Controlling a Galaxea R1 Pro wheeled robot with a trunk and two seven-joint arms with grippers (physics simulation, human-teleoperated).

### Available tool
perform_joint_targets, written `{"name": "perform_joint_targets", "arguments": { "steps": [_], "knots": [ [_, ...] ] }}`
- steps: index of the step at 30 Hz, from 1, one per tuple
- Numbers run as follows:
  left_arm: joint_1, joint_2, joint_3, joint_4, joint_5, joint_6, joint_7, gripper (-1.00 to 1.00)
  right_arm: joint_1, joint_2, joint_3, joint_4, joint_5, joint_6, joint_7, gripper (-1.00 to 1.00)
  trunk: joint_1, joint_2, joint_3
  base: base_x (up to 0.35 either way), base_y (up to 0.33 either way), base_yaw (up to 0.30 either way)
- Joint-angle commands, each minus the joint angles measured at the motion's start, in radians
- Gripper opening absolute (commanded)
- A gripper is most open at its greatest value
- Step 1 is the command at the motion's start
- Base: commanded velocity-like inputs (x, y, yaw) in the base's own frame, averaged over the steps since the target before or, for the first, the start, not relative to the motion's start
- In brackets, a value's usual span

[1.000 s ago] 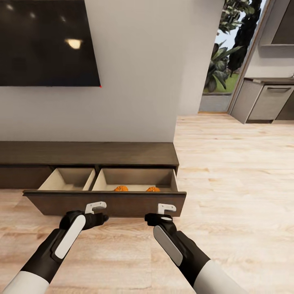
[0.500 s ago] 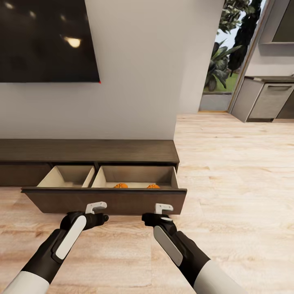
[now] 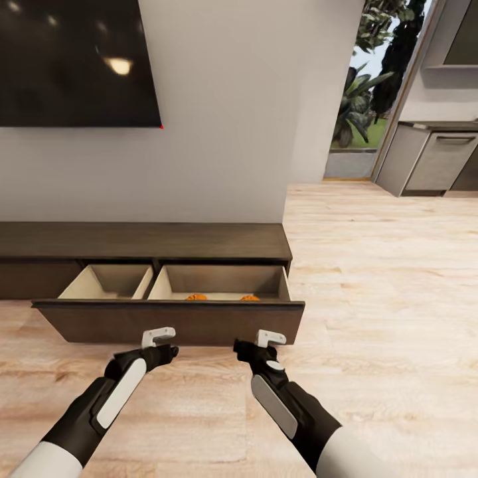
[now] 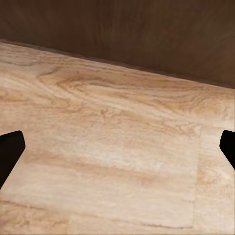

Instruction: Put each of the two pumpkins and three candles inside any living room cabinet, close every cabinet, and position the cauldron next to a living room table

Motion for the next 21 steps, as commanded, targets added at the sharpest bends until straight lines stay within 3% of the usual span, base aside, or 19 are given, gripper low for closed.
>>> {"name": "perform_joint_targets", "arguments": {
  "steps": [1,6,10,12,21],
  "knots": [
    [-0.001,0.002,-0.010,0.006,0.005,-0.020,0.010,1.00,0.001,-0.001,0.007,0.002,0.003,-0.021,0.001,1.00,0.004,-0.008,-0.004,0.000,0.000,0.000],
    [-0.001,0.002,-0.030,0.016,-0.049,-0.086,0.014,1.00,0.008,-0.001,0.060,0.021,0.033,-0.105,0.028,1.00,0.023,-0.043,-0.020,0.000,0.000,0.000],
    [-0.001,0.001,-0.032,0.017,-0.084,-0.115,0.016,1.00,0.015,-0.001,0.079,0.044,0.039,-0.124,0.030,1.00,0.038,-0.071,-0.032,0.000,0.000,0.000],
    [-0.001,0.001,-0.033,0.018,-0.102,-0.146,0.017,1.00,0.035,-0.001,0.084,0.051,0.041,-0.174,0.031,1.00,0.046,-0.085,-0.039,0.000,0.000,0.000],
    [0.001,0.005,-0.035,0.014,-0.113,-0.216,0.018,1.00,0.096,-0.001,0.089,0.092,0.045,-0.330,0.026,1.00,0.080,-0.148,-0.067,0.000,0.000,0.000]
  ]
}}
